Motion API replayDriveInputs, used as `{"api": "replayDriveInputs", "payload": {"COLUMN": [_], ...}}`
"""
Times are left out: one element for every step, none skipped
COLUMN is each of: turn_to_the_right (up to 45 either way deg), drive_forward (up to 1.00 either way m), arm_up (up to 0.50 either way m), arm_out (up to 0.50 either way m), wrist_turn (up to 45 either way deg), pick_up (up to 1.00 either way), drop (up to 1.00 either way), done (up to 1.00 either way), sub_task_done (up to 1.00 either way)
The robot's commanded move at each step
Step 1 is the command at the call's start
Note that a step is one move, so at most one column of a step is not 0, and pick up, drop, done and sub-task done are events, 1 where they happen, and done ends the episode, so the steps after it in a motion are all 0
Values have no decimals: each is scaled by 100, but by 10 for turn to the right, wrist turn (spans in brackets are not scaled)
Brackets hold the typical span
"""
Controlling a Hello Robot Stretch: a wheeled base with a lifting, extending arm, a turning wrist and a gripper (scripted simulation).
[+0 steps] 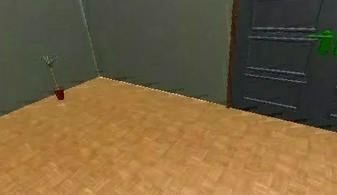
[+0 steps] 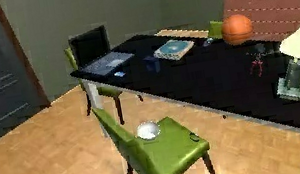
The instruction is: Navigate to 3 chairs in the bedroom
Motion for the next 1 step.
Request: {"api": "replayDriveInputs", "payload": {"turn_to_the_right": [210], "drive_forward": [0], "arm_up": [0], "arm_out": [0], "wrist_turn": [0], "pick_up": [0], "drop": [0], "done": [0], "sub_task_done": [0]}}
